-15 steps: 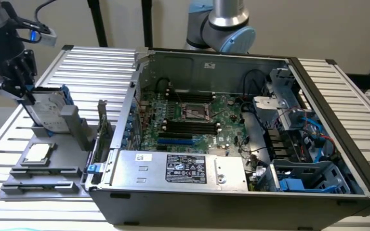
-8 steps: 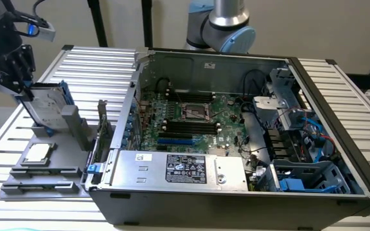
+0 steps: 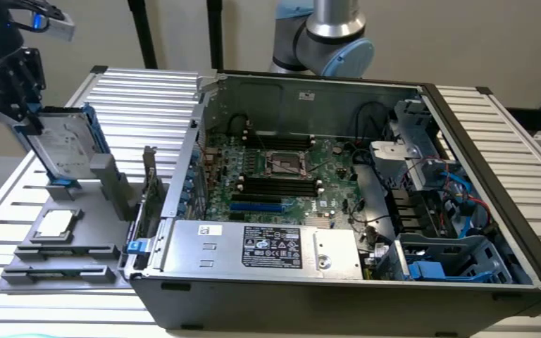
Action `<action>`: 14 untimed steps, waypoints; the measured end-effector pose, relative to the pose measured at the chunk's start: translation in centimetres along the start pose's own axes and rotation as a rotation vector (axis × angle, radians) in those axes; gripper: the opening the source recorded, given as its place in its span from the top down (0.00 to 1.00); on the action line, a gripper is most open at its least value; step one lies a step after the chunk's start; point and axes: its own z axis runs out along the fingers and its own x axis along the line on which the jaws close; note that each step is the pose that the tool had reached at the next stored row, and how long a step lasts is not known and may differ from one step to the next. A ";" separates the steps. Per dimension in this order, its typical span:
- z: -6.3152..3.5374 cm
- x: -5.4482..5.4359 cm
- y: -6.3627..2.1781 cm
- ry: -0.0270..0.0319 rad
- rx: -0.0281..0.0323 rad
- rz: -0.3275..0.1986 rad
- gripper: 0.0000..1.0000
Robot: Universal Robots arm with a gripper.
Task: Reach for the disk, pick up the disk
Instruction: 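Pick up the disk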
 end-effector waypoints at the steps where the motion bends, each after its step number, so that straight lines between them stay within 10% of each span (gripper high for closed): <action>1: -0.39 0.0 -0.03 -0.0005 0.0000 0.000 0.67; 14: -6.24 0.1 -1.89 -0.0036 -0.0001 -0.001 0.67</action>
